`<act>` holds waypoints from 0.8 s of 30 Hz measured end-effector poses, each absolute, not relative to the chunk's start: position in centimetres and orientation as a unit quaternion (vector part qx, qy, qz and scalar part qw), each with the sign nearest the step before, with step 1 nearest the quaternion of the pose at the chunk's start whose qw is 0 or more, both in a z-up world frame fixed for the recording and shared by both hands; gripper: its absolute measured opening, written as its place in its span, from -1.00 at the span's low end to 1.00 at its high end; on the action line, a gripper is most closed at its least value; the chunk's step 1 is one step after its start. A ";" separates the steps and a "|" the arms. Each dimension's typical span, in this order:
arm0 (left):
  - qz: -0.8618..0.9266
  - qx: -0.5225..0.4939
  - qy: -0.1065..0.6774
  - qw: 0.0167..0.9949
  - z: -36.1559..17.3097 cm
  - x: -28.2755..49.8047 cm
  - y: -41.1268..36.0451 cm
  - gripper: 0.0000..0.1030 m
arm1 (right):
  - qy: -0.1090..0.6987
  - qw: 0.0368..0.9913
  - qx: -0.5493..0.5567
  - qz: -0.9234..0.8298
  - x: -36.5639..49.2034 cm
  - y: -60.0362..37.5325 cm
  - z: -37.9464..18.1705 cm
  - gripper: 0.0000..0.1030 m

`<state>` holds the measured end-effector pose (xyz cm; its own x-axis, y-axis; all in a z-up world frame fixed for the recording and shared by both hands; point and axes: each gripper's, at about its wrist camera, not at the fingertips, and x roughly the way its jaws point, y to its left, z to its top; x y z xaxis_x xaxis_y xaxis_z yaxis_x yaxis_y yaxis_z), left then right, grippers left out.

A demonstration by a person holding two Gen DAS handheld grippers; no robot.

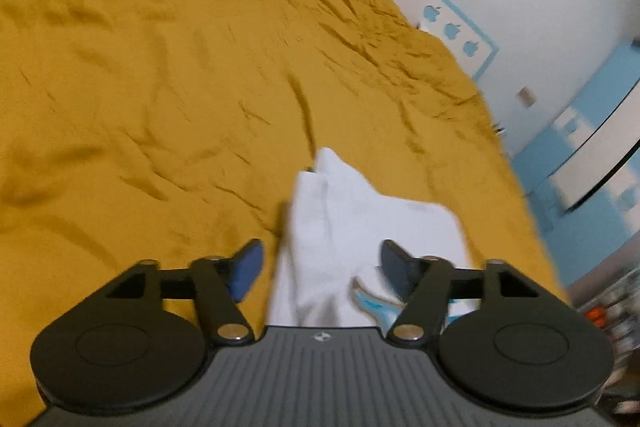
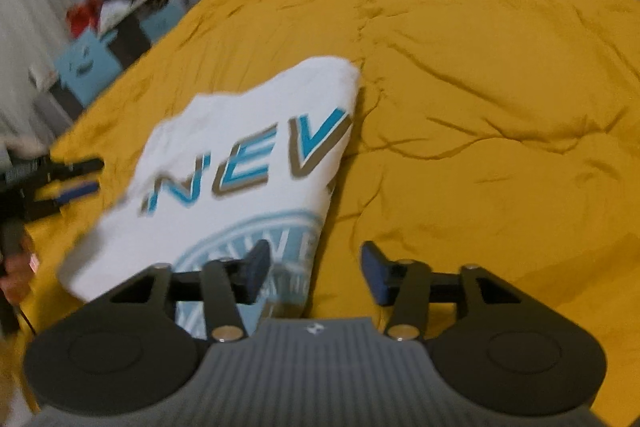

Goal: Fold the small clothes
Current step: 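Pinch and straighten the folded sweatshirt edges with both tools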

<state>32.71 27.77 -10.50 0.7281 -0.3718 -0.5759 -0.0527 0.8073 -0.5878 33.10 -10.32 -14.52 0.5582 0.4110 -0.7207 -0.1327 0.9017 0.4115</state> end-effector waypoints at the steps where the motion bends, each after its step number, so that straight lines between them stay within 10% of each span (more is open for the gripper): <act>1: -0.101 -0.318 0.364 0.870 -11.1 33.4 28.1 0.63 | 0.442 0.866 0.173 0.155 33.6 -10.7 -14.5 0.24; 24: -0.185 -0.434 0.468 0.747 -19.3 44.8 28.9 0.71 | 0.469 0.829 0.274 0.134 44.3 -11.1 -19.1 0.52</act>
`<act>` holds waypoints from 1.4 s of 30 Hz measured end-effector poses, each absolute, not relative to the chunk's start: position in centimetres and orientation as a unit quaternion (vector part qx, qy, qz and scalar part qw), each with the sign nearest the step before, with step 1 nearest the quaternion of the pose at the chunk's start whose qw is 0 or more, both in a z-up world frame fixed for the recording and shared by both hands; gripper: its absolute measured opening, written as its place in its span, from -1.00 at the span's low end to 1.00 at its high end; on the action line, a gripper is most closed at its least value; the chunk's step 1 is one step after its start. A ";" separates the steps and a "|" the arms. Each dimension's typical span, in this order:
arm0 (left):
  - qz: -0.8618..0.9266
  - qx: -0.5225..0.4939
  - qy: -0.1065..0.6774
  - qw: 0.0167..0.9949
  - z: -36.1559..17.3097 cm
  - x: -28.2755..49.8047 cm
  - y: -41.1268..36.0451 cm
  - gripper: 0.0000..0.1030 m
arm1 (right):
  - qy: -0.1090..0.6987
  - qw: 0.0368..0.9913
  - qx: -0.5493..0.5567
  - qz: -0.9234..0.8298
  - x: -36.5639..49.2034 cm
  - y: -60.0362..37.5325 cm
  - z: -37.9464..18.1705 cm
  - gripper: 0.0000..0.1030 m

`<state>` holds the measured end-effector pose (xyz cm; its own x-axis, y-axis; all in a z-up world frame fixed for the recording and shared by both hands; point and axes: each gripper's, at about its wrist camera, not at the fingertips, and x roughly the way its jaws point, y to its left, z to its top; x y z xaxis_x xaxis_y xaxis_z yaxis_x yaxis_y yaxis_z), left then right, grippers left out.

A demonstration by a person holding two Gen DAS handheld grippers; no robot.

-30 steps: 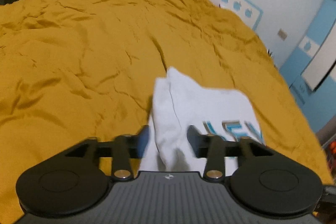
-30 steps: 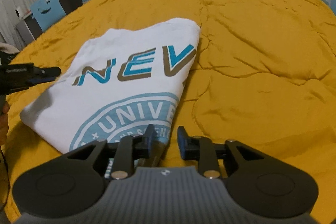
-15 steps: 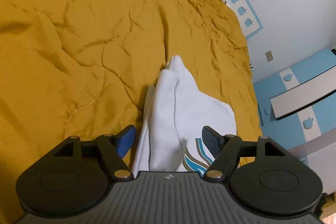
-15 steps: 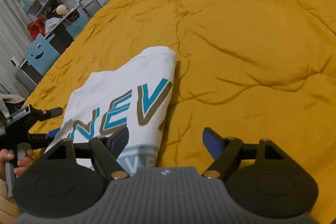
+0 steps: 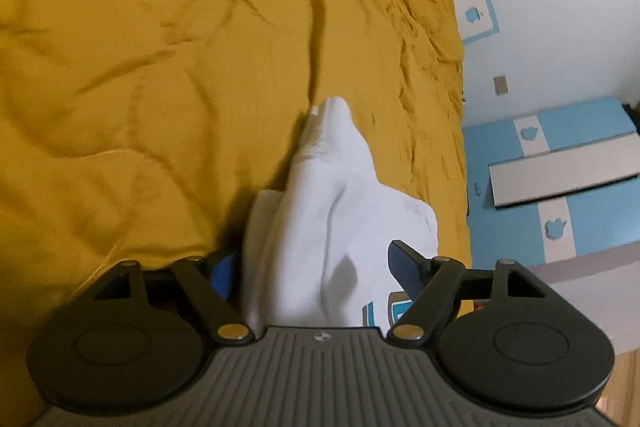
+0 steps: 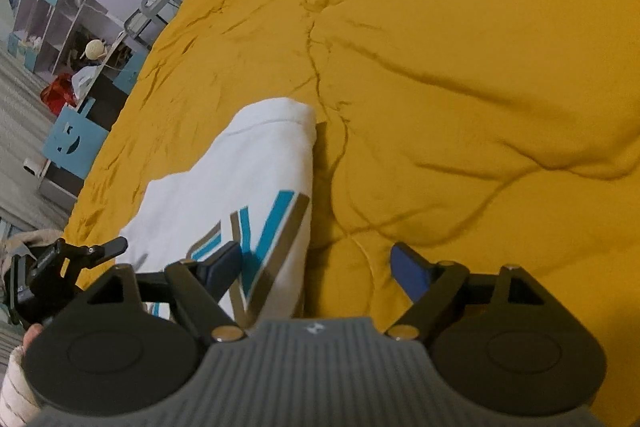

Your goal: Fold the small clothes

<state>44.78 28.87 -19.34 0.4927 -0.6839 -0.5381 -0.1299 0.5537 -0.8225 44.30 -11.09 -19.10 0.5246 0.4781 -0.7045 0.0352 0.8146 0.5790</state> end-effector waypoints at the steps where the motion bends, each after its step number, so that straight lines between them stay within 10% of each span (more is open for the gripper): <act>1: -0.189 -0.435 0.468 0.746 -19.5 45.1 28.6 0.71 | 0.469 0.827 0.279 0.137 44.7 -11.0 -19.3 0.52; 7: -0.199 -0.445 0.474 0.734 -20.6 46.5 27.8 0.50 | 0.473 0.802 0.334 0.146 46.9 -11.0 -20.9 0.45; 12: -0.187 -0.462 0.479 0.722 -21.6 46.7 28.8 -0.30 | 0.477 0.784 0.365 0.156 48.1 -10.9 -21.8 -0.39; 18: -0.185 -0.427 0.459 0.757 -19.7 45.5 28.2 -0.52 | 0.459 0.798 0.350 0.174 48.2 -9.8 -20.3 -0.78; 42: -0.247 -0.306 0.183 0.901 2.5 26.5 19.8 -0.57 | 0.233 0.893 0.282 0.261 28.6 -15.6 2.8 -0.86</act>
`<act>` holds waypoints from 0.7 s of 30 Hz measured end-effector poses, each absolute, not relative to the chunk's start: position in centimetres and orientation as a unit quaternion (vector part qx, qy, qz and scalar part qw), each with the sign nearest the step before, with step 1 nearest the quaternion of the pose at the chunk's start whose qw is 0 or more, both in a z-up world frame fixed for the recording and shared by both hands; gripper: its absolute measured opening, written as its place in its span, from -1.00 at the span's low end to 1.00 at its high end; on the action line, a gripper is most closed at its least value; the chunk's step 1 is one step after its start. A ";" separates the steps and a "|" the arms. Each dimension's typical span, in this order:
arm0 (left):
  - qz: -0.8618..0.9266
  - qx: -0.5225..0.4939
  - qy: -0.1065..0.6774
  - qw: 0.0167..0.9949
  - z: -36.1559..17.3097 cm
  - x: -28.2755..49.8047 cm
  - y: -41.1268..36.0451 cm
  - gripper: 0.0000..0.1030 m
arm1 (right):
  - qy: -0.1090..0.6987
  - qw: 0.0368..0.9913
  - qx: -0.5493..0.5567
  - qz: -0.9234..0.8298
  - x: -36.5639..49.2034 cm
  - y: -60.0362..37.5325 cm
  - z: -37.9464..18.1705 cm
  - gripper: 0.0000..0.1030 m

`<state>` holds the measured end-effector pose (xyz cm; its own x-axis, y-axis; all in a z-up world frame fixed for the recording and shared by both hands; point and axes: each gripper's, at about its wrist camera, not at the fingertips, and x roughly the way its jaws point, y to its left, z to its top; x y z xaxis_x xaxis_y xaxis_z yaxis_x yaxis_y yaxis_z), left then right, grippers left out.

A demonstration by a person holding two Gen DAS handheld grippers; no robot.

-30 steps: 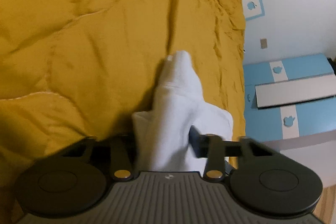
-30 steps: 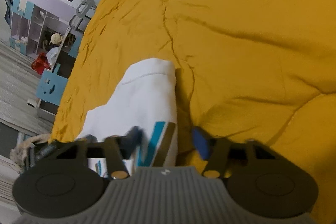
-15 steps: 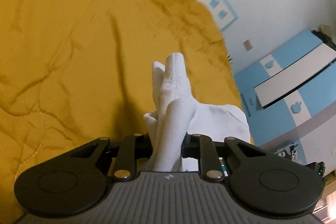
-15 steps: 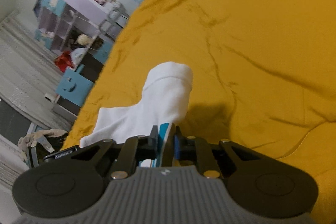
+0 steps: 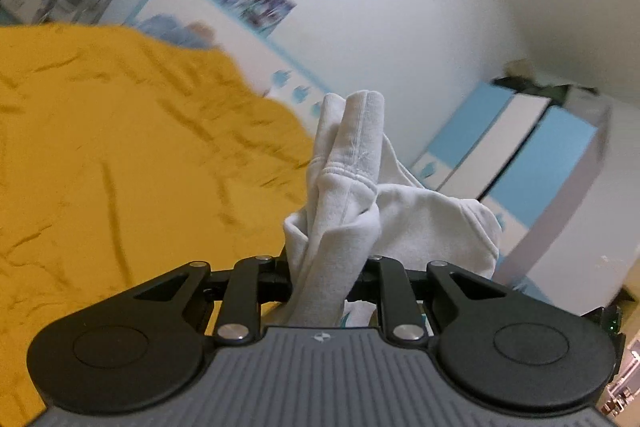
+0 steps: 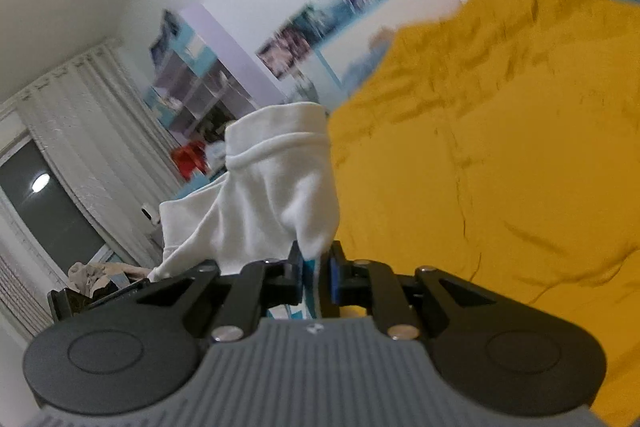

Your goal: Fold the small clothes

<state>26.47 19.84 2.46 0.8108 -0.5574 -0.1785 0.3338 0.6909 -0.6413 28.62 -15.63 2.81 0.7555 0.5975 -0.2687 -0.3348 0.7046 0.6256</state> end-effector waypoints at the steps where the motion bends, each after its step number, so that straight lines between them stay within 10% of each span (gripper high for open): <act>1: -0.257 -0.306 0.172 0.901 3.1 25.6 19.3 -0.57 | 0.221 0.898 0.276 0.260 27.3 -16.2 3.9 -0.86; 21: -0.300 -0.258 0.272 0.877 -1.6 23.2 13.7 -0.58 | 0.261 0.903 0.291 0.180 17.9 -23.6 1.8 -0.86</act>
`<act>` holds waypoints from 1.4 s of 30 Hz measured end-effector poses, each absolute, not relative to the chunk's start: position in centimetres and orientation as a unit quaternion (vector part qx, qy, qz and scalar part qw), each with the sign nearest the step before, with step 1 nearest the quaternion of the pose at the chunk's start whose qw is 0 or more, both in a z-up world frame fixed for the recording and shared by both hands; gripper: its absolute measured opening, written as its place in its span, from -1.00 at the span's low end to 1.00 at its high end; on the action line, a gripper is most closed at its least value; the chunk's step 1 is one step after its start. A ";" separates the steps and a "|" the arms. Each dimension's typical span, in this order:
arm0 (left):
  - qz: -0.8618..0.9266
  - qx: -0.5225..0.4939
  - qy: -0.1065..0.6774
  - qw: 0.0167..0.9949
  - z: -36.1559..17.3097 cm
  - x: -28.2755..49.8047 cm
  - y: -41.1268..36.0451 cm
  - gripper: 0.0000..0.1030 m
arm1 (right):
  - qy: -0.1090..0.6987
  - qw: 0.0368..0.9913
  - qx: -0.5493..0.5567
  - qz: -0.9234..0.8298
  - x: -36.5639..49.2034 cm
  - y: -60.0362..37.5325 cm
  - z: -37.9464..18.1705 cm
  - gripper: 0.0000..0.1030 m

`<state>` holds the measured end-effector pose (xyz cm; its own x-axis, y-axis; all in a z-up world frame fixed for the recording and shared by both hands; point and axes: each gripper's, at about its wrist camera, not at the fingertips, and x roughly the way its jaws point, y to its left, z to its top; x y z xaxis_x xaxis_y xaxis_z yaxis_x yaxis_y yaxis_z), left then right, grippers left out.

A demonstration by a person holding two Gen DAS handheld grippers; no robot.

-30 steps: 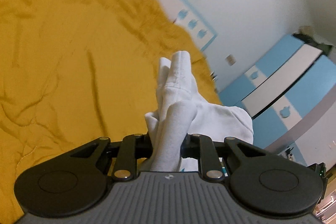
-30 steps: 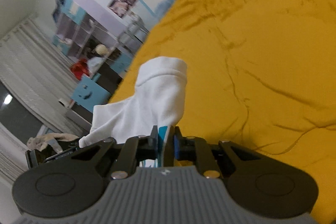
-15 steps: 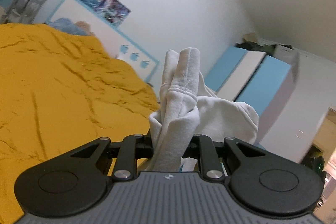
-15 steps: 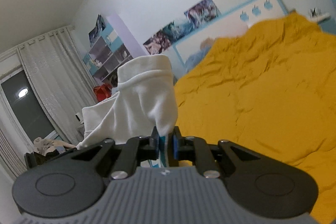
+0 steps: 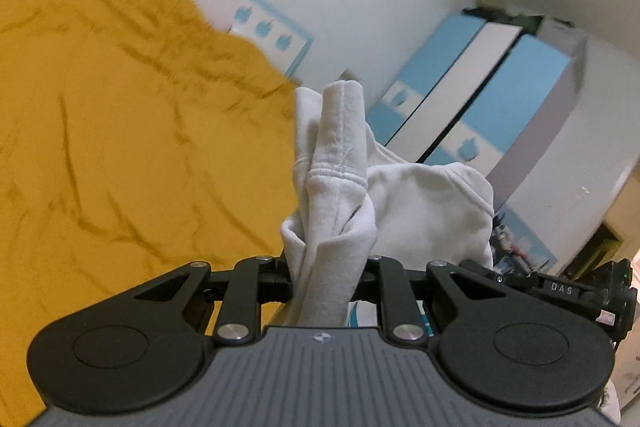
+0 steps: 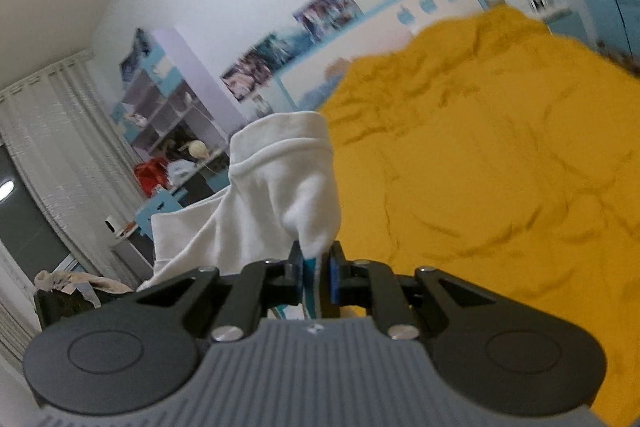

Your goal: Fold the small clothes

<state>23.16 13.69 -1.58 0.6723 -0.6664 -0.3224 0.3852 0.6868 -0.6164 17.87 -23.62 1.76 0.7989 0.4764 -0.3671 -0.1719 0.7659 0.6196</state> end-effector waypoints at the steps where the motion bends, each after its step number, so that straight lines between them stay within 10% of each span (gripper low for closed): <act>1: -0.296 -0.261 0.283 0.874 -2.3 24.1 13.8 -0.58 | 0.272 0.897 0.300 0.178 18.9 -23.6 0.9 -0.86; 19: -0.231 -0.246 0.477 0.811 -15.3 36.7 14.1 -0.42 | 0.433 0.842 0.308 0.096 35.1 -23.6 -14.1 -0.86; 42: -0.173 -0.207 0.433 0.860 -13.0 30.4 14.8 -0.23 | 0.438 0.880 0.172 0.066 28.9 -22.1 -13.1 -0.74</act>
<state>30.43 14.83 -12.96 0.5649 -0.4775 -0.6729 0.1191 0.8542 -0.5061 28.95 -22.13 -13.06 0.6071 0.2665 -0.7486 0.0348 0.9323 0.3601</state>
